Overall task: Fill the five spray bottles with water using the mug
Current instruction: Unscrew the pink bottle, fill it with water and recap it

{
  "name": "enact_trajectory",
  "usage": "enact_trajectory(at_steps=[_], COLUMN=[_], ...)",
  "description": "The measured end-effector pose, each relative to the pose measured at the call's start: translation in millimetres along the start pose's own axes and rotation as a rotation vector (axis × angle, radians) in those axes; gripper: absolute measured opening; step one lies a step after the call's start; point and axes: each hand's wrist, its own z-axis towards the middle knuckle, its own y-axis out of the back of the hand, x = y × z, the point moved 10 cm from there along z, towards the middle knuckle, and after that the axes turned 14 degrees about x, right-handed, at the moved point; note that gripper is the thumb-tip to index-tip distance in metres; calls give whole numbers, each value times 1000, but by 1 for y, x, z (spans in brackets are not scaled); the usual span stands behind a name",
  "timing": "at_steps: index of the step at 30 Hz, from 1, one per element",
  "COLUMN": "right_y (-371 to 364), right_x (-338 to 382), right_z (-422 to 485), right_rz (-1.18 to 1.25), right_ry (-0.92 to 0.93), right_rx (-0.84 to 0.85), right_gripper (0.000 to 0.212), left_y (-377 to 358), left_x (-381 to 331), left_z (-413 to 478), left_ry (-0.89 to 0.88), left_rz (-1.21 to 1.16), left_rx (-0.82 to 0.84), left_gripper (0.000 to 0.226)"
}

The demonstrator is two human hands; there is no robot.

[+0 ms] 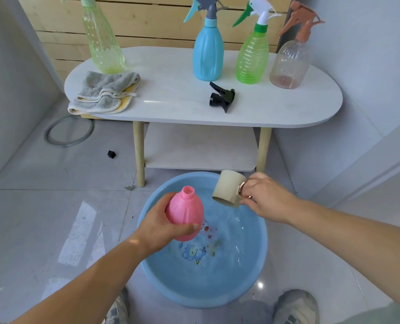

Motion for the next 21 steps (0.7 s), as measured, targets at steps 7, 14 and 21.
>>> enact_trajectory(at_steps=[7,14,21], right_y=[43,73,110], right_x=[20,13,-35], right_z=[-14,-29,-52], right_rz=[-189,75,833], right_ry=[102,74,-234], right_rx=[-238,-297,-363], right_gripper=[20,23,25], left_y=[0,1,14], left_x=[-9,-35,-90], left_z=[-2,-8,-21], left_ry=[-15,-72,-174], left_rz=[-22,-27,17], left_rx=[15,20,-18], left_gripper=[73,80,84])
